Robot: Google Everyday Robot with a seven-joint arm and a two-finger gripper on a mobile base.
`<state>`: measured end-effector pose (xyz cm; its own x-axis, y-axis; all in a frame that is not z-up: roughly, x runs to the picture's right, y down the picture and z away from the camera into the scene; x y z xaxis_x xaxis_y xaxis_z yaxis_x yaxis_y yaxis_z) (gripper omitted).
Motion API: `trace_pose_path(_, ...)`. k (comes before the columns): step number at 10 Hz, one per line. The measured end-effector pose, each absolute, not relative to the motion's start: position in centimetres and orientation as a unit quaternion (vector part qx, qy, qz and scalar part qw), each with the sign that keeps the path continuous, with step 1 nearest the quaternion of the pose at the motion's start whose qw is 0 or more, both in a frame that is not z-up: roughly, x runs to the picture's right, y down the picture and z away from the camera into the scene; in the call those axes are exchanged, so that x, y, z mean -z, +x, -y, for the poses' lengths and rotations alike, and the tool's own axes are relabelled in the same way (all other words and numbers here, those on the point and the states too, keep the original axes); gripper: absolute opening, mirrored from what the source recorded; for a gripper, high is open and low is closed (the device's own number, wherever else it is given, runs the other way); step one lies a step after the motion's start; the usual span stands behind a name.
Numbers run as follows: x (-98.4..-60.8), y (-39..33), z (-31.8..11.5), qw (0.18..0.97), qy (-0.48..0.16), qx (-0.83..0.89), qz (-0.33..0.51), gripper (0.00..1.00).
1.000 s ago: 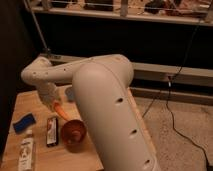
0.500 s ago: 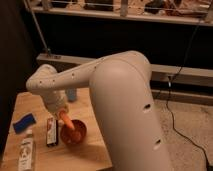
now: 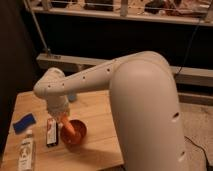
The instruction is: Place the pepper in the ceramic bowl
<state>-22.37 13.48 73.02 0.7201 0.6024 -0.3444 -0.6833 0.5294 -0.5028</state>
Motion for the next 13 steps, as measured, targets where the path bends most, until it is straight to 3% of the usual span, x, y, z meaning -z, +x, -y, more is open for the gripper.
trace_pose_path(8,-74.3,-20.0,-14.8,0.860,-0.326,-0.389,-0.047,0.80)
trace_pose_path(13,-71.0,-16.5,-6.9,0.839,-0.286,-0.461,-0.047,0.80)
